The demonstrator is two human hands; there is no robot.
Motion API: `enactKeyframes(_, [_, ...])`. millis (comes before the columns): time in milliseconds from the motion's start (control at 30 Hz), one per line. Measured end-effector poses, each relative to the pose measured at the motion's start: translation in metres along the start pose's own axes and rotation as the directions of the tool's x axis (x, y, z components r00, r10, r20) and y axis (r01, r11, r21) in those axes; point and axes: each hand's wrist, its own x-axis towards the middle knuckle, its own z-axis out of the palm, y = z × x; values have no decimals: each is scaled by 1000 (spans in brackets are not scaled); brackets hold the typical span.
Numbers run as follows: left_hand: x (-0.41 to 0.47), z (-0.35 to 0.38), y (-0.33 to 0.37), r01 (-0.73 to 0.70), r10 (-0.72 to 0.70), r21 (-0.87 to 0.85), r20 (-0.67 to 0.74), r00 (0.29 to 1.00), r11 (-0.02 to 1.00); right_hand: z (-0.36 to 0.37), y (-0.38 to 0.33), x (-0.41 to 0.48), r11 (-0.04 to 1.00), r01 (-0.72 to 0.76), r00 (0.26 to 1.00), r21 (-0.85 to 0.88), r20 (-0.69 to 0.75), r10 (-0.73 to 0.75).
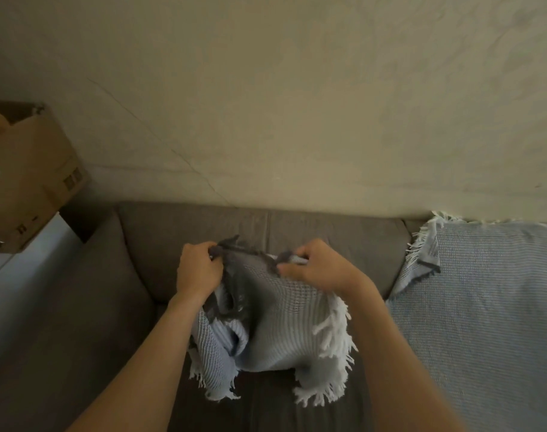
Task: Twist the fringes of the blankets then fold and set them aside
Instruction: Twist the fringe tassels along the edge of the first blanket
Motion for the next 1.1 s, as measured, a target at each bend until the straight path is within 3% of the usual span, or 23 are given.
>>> enactKeyframes(67, [-3, -3, 6, -64, 64, -6, 9, 998, 998, -4, -1, -3, 985, -13, 991, 170, -126, 35])
enactKeyframes(133, [-8, -7, 12, -78, 79, -23, 58, 995, 997, -8, -3, -1, 907, 7, 934, 421, -326, 144])
enactKeyframes(167, [-11, -10, 13, -62, 64, -24, 89, 994, 998, -10, -2, 2, 851, 3, 863, 526, -430, 263])
enactKeyframes(233, [-15, -17, 15, -7, 15, -48, 168, 986, 999, -16, 4, 11, 671, 32, 610, 741, -546, 574])
enactKeyframes(300, [-16, -21, 13, 9, 2, -38, 271, 963, 999, -22, 17, 16, 481, 228, 374, 846, -533, 759])
enactKeyframes(333, [-16, -23, 12, -4, 10, -20, 327, 945, 1000, -22, 24, 18, 458, 300, 307, 837, -539, 784])
enactKeyframes(400, [-15, -26, 13, -40, 17, 40, 456, 890, 998, -19, 31, 18, 472, 346, 267, 811, -567, 780])
enactKeyframes(500, [-13, -18, 13, -122, -4, 177, 584, 812, 977, -9, 28, 15, 531, 297, 340, 794, -607, 718])
enactKeyframes(567, [-12, -6, 12, -132, 4, 220, 502, 865, 966, -4, 26, 14, 631, 241, 387, 737, -670, 634])
enactKeyframes(633, [-11, 5, 9, -64, -21, 222, 360, 933, 973, 1, 25, 13, 755, 172, 414, 633, -742, 528])
enactKeyframes(700, [-12, 9, 13, 36, -75, 145, 277, 958, 989, 7, 24, 10, 845, 63, 483, 532, -757, 441])
enactKeyframes(800, [-14, 5, 29, 125, -107, -63, 239, 965, 990, 19, 20, 6, 928, 1, 679, 372, -682, 273])
enactKeyframes(900, [-13, -3, 52, 21, -1, -87, 222, 975, 996, 38, 21, 8, 991, 63, 887, 114, -463, -4])
enactKeyframes(1000, [-16, -14, 78, -138, 154, -76, 288, 945, 987, 57, 19, 14, 985, 25, 958, -171, -276, -73])
enactKeyframes(1100, [-16, -16, 89, -260, 280, -105, 304, 911, 960, 60, 16, 19, 952, 63, 954, -301, -263, -147])
